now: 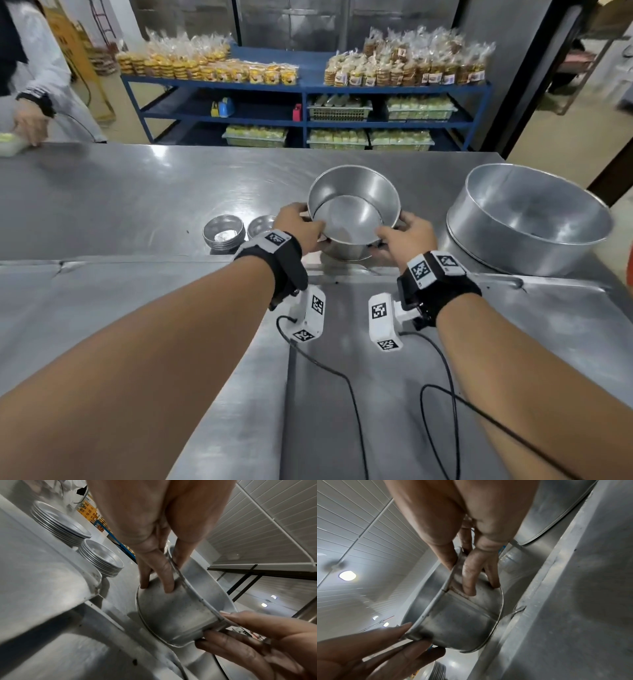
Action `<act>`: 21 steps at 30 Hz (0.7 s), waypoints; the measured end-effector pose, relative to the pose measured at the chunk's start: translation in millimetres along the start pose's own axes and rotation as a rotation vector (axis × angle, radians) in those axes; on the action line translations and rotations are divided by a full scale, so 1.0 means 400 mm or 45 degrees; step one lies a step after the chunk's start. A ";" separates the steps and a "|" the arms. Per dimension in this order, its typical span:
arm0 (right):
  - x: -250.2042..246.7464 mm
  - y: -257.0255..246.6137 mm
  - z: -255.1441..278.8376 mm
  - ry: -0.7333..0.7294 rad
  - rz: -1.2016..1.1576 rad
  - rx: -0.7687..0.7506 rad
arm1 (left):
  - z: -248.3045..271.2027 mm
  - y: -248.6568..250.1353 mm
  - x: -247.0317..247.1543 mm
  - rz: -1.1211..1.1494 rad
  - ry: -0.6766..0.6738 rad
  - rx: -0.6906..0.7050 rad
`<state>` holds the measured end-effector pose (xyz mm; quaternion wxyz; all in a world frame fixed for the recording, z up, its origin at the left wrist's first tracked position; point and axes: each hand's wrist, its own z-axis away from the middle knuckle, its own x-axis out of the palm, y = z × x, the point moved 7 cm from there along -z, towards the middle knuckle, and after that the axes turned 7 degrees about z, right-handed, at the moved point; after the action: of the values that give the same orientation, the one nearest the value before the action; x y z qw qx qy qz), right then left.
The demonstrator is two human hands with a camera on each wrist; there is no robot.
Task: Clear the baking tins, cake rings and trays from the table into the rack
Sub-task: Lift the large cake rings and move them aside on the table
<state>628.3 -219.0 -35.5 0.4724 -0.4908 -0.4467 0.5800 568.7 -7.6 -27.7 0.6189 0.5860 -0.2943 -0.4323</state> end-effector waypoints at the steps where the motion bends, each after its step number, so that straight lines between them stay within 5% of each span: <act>1: 0.002 0.006 -0.016 0.012 0.018 0.022 | -0.014 -0.005 0.006 -0.052 -0.001 0.001; 11: 0.016 0.018 -0.077 0.009 0.153 0.078 | -0.069 -0.034 0.033 -0.274 0.033 0.019; 16: 0.033 0.021 -0.042 -0.013 0.193 0.143 | -0.008 -0.022 0.037 -0.084 -0.048 -0.081; 21: 0.059 -0.015 0.069 -0.095 0.542 0.098 | 0.092 -0.023 -0.029 -0.132 -0.112 -0.260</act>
<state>599.8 -196.3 -29.8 0.3409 -0.5338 -0.3276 0.7011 529.4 -14.1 -30.1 0.6388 0.5148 -0.2449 -0.5167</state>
